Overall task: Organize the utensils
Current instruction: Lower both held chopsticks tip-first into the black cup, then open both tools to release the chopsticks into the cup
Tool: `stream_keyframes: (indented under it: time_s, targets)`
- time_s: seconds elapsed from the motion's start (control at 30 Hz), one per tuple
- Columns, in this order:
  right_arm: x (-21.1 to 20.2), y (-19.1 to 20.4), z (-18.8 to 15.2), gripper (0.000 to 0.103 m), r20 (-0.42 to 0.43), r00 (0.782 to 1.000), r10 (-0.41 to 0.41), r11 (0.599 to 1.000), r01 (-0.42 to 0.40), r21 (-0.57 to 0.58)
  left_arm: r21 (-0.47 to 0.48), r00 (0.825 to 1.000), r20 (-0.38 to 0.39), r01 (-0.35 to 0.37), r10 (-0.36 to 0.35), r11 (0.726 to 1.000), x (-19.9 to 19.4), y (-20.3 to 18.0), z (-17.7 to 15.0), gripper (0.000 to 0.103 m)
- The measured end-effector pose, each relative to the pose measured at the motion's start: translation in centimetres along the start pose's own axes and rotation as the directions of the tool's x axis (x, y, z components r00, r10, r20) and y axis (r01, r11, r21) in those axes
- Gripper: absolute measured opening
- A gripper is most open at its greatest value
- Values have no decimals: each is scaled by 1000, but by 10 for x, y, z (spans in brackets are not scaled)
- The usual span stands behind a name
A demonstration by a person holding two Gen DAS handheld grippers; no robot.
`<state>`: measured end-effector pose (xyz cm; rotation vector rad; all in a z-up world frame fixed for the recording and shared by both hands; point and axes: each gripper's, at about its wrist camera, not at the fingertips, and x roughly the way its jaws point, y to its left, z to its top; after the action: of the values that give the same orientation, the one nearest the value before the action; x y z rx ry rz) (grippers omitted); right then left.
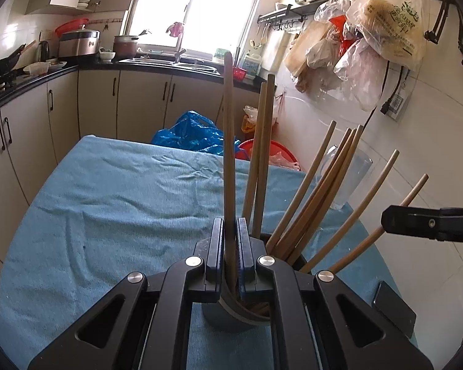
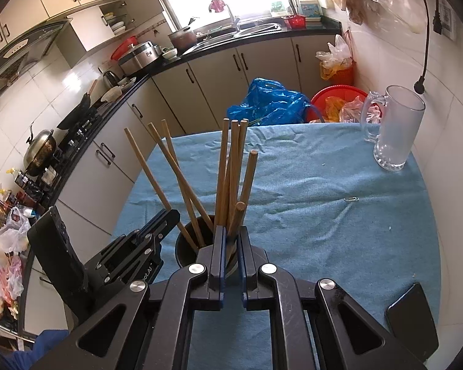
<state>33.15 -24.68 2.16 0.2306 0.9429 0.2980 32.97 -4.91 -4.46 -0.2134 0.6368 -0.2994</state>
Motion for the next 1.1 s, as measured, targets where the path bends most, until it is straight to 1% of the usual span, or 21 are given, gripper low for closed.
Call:
stream_keyframes:
  time_s: [0.5, 0.7, 0.77, 0.8, 0.83, 0.87, 0.9, 0.97, 1.03, 1.07, 1.1]
  targets:
    - [-11, -6, -4, 9, 10, 1000, -13, 1000, 12, 11, -21, 999, -32, -16, 16, 1000, -3, 0, -9, 7]
    - [-14, -10, -8, 9, 1, 1000, -10, 1000, 10, 14, -28, 999, -45, -20, 19, 999, -3, -2, -14, 7]
    - [-15, -9, -11, 9, -5, 1000, -9, 1000, 10, 13, -32, 998, -52, -18, 17, 999, -5, -3, -15, 16]
    - [-15, -9, -13, 14, -9, 1000, -9, 1000, 9, 13, -34, 998, -55, -21, 19, 999, -6, -3, -15, 27]
    - [-16, -10, -14, 18, -10, 1000, -10, 1000, 11, 14, -35, 998, -49, -30, 28, 999, -9, -4, -15, 32]
    - [-16, -10, -14, 25, -10, 1000, -11, 1000, 11, 16, -34, 998, -45, -34, 32, 999, -12, -5, -15, 32]
    - [-17, -10, -15, 28, -10, 1000, -12, 1000, 12, 15, -31, 999, -43, -34, 33, 999, -15, -6, -16, 32]
    - [-18, -11, -17, 29, -14, 1000, -16, 1000, 17, 12, -31, 998, -50, -38, 36, 999, -21, -8, -16, 35]
    - [-20, -13, -20, 35, -15, 1000, -24, 1000, 24, 13, -35, 998, -48, -51, 49, 998, -30, -9, -19, 44]
    - [-21, -15, -22, 42, -15, 999, -28, 1000, 29, 13, -38, 997, -47, -64, 62, 997, -35, -9, -20, 46]
    - [-22, -16, -25, 46, -14, 999, -37, 999, 37, 10, -40, 996, -48, -76, 74, 996, -39, -8, -23, 53]
